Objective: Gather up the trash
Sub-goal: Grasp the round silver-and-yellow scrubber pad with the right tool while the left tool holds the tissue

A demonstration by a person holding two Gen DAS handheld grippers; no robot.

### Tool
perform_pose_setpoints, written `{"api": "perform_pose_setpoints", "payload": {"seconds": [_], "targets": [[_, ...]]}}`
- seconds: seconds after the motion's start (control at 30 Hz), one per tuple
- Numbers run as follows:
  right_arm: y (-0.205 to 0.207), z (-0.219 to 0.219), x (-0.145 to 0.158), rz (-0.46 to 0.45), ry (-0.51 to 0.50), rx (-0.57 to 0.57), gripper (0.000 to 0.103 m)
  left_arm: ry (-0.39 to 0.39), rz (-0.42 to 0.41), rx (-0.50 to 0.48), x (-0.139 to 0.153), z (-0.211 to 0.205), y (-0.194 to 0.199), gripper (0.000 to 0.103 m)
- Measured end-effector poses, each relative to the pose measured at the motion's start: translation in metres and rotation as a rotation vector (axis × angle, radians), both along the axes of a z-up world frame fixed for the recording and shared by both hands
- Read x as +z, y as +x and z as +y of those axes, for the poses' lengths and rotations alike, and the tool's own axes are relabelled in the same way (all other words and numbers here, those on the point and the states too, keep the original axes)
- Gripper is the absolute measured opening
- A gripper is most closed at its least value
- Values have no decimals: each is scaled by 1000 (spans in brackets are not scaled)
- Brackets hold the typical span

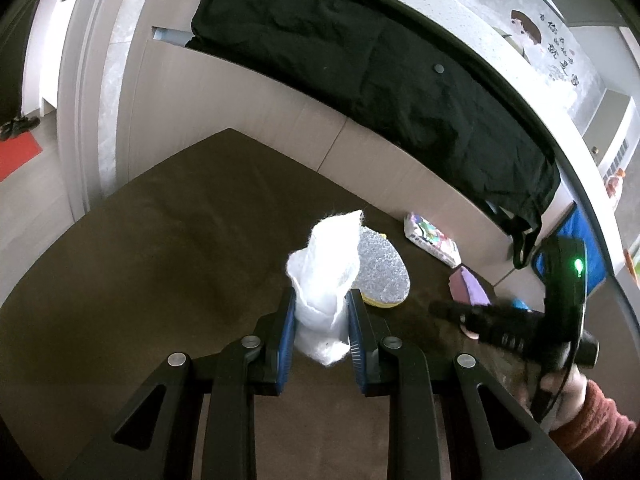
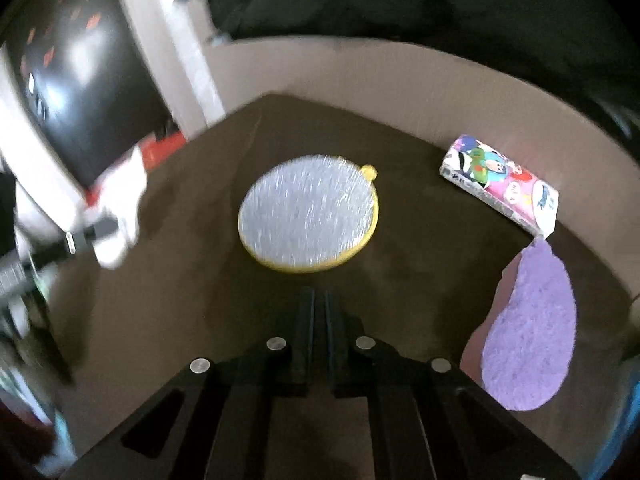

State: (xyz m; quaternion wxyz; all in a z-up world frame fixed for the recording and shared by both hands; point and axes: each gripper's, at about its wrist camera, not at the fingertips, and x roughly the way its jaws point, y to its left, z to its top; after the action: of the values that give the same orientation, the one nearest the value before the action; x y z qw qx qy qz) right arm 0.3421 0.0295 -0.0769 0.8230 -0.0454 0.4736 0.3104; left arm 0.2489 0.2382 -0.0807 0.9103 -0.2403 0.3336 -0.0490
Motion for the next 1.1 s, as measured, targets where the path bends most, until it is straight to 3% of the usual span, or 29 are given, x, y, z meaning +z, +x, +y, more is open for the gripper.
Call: {"api": "perform_pose_setpoints", "payload": {"seconds": [0.07, 0.13, 0.33, 0.53, 0.6, 0.67, 0.8, 1.1], "targets": [[14, -1, 0, 43, 65, -48, 36, 8, 1, 4, 0, 0, 1, 25], [21, -1, -2, 42, 91, -87, 47, 12, 1, 8, 0, 2, 2, 25], [41, 18, -21, 69, 69, -178, 47, 61, -10, 30, 0, 12, 4, 25], [52, 34, -19, 1, 31, -225, 51, 68, 0, 52, -4, 21, 6, 25], [57, 45, -20, -10, 6, -206, 37, 67, 0, 54, -4, 22, 6, 25], [58, 45, -18, -12, 14, -197, 12, 68, -1, 51, -3, 22, 6, 25], [46, 29, 3, -33, 51, -163, 8, 70, -7, 44, 1, 18, 6, 25], [0, -25, 75, -182, 73, -133, 6, 93, -61, -6, 28, -12, 0, 25]]}}
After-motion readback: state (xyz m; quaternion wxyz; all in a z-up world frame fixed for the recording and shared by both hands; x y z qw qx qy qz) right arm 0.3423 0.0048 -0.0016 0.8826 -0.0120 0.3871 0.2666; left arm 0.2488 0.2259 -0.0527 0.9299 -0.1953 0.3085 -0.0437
